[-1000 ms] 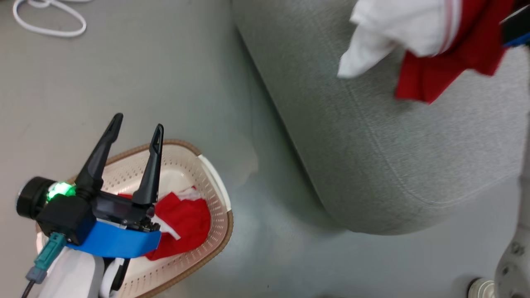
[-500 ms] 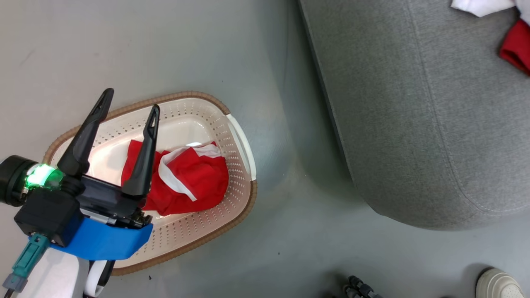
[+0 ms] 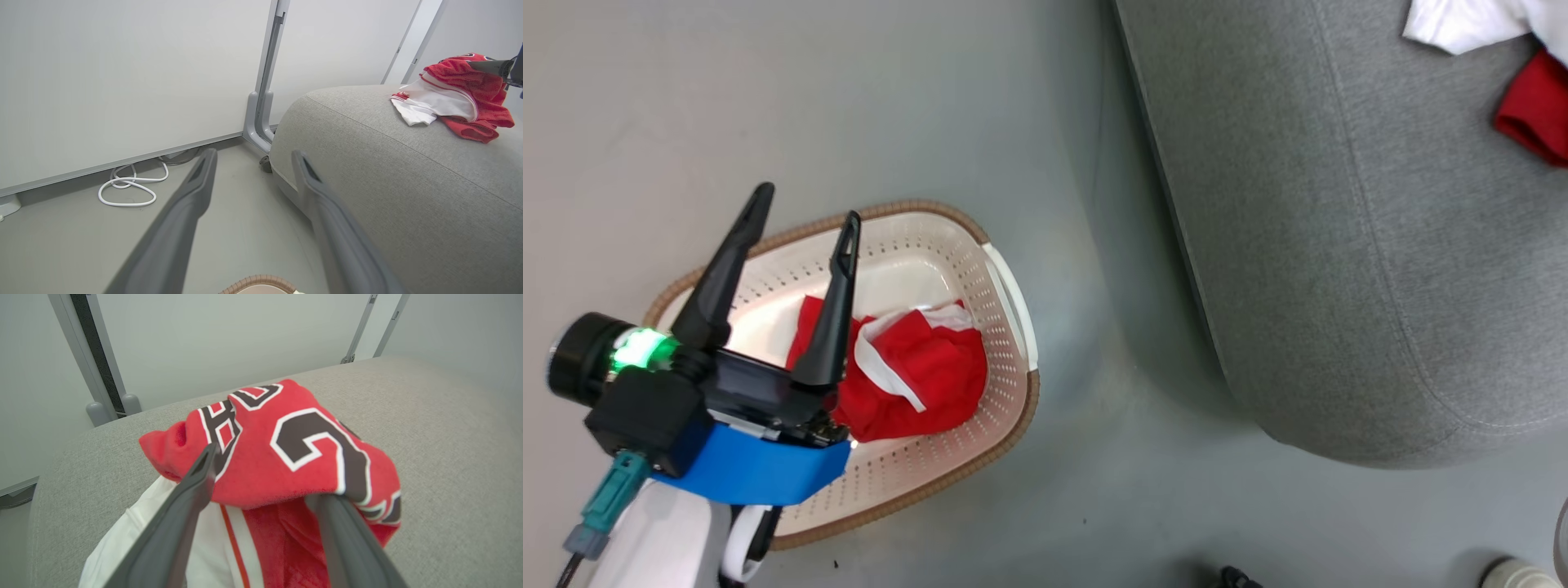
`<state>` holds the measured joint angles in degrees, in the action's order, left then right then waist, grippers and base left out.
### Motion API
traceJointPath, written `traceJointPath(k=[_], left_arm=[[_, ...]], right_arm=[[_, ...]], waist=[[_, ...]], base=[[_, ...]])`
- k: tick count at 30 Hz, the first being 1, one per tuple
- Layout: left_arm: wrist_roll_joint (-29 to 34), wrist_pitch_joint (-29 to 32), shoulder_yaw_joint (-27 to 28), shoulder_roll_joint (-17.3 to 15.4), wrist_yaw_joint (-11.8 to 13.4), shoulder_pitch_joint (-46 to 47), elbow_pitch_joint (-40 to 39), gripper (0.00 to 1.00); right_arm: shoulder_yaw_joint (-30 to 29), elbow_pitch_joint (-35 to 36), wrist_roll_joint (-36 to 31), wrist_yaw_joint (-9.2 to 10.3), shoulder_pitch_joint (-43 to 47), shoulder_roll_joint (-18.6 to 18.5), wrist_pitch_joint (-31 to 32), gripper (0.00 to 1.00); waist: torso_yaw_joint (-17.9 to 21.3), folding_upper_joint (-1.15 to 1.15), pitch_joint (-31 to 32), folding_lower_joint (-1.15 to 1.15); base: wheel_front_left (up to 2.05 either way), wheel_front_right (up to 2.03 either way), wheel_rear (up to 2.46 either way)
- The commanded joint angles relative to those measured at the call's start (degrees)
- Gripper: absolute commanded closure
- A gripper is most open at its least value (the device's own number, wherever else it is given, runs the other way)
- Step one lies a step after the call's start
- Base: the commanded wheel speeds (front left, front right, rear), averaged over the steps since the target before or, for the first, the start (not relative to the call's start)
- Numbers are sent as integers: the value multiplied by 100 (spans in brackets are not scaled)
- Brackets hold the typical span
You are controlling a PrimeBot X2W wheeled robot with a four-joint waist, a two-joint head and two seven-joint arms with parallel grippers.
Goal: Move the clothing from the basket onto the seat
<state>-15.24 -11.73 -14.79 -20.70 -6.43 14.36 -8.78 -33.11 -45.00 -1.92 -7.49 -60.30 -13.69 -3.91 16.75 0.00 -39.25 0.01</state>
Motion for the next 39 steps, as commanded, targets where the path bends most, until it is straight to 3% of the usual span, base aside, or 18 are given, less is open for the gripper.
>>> traceJointPath(k=[1,12,18,24,33,39], left_arm=[[-36,-83,-39,73,1,126,125,0],[-273,-344,-40,636,-9,-74,1213,0],[-293,-351,326,926,-13,-382,1511,0],[-276,-353,679,1154,-54,-700,1760,0],[-235,-354,843,1358,-103,-942,2115,0],[-223,-354,979,1419,-119,-1147,2256,0]], right_arm=[[41,-48,-80,-1,148,-5,-49,0],[671,378,-126,-1,1389,339,-114,0],[1370,1257,-125,-1,2579,697,-387,0],[1632,2201,-43,-1,3829,1032,-558,0],[2601,3156,419,-1,5192,1074,-677,0],[2912,3449,585,-1,5617,1077,-580,0]], waist=[[-45,0,278,-1],[-258,0,1506,-1],[-350,0,2190,-1],[-477,0,2701,-1],[-705,0,3196,-1],[-899,0,3439,-1]], base=[[0,0,0],[0,0,0],[0,0,0],[0,0,0],[0,0,0],[0,0,0]])
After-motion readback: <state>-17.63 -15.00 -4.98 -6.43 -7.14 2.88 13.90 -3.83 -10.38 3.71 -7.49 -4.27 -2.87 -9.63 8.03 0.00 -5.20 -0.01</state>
